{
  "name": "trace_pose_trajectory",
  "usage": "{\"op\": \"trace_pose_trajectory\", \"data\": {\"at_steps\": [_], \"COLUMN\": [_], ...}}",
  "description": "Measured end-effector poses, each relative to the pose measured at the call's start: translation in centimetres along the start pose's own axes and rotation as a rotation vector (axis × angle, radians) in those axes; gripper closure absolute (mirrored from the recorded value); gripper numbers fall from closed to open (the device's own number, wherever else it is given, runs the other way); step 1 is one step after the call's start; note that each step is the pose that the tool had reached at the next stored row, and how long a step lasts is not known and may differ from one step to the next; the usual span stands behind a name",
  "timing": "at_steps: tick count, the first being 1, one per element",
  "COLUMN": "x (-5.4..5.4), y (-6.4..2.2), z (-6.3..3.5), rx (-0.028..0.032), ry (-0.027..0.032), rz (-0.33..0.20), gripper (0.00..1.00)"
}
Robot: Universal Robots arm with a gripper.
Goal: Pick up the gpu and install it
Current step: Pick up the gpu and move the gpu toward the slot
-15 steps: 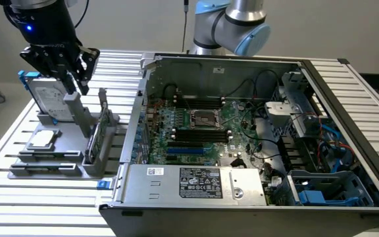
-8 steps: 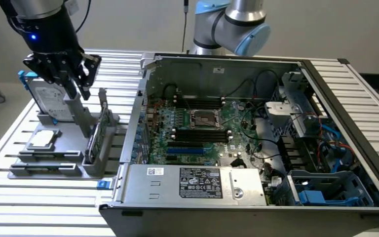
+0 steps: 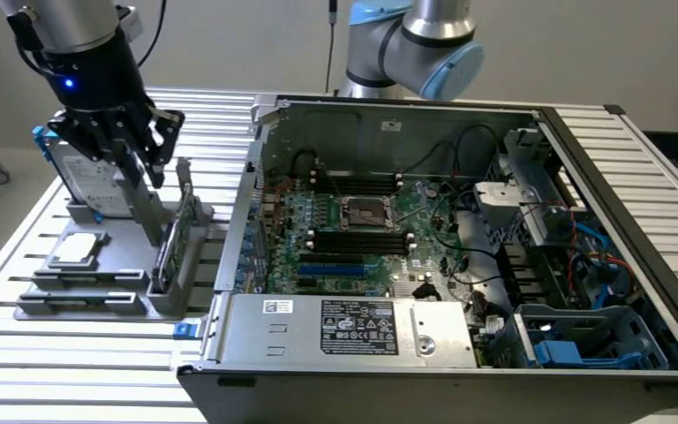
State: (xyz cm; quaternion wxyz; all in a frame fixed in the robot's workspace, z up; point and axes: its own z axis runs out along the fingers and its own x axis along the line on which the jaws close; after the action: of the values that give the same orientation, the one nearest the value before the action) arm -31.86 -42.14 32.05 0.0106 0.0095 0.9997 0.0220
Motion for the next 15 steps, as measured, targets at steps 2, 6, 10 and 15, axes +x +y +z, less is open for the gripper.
{"op": "trace_pose_trajectory", "data": {"at_steps": [2,6,10,15], "x": [-0.1,-0.7,-1.3,-1.6], "y": [-0.06,-0.14,-0.55,-1.2], "z": [0.36,1.11,1.84,2.71], "rx": [-0.0002,-0.0004,-0.0006,-0.0007], "ry": [0.0002,0.0006,0.0011,0.0016], "rz": [-0.006,-0.017,-0.026,-0.037], "gripper": [0.64,0.64,0.64,0.64]}}
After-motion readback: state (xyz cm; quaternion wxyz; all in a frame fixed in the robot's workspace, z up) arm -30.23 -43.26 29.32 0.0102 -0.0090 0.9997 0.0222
